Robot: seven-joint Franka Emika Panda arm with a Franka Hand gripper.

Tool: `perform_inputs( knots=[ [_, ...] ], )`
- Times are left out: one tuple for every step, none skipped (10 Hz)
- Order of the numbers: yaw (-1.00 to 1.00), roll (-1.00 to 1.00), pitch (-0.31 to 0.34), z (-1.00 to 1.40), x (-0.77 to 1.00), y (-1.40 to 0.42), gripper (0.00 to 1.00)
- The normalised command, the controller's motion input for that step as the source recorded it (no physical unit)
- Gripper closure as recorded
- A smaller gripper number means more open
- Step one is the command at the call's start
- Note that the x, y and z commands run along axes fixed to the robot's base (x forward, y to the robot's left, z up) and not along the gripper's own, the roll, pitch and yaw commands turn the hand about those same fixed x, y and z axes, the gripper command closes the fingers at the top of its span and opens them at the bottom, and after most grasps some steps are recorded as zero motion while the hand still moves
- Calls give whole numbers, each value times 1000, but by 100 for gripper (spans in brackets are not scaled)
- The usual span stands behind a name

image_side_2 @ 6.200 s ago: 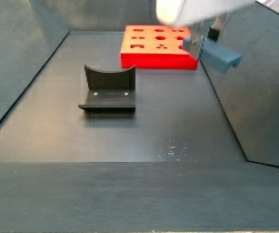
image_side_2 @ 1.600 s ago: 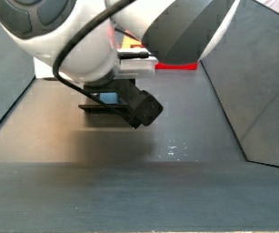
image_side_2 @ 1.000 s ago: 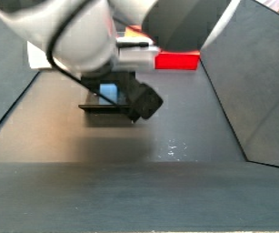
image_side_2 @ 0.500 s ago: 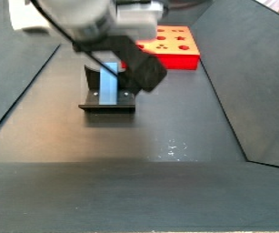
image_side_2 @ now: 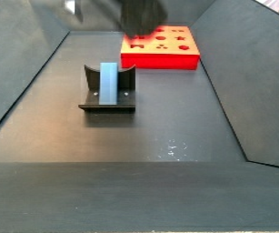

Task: Pick up the arch object. Move up. Place the arch object on the fixture. Regrasp the arch object. Rotate the arch object. Move to above the board. Insert the arch object.
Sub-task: Regrasp the arch object.

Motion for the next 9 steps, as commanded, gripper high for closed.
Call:
perform_inputs(
  knots=[
    [13,1000,15,207,-97,-401,0],
    [14,1000,13,61,-59,-238,0],
    [14,1000,14,49,-32,-49,0],
    [14,1000,13,39,-27,-33,0],
    [14,1000,8,15,-29,-43,0],
    [15,1000,1,10,-42,-35,0],
    [16,1000,-3,12,-48,-32,0],
    [17,1000,-13,10,-54,-26,0],
    [17,1000,-18,2,-50,-26,0]
  ],
)
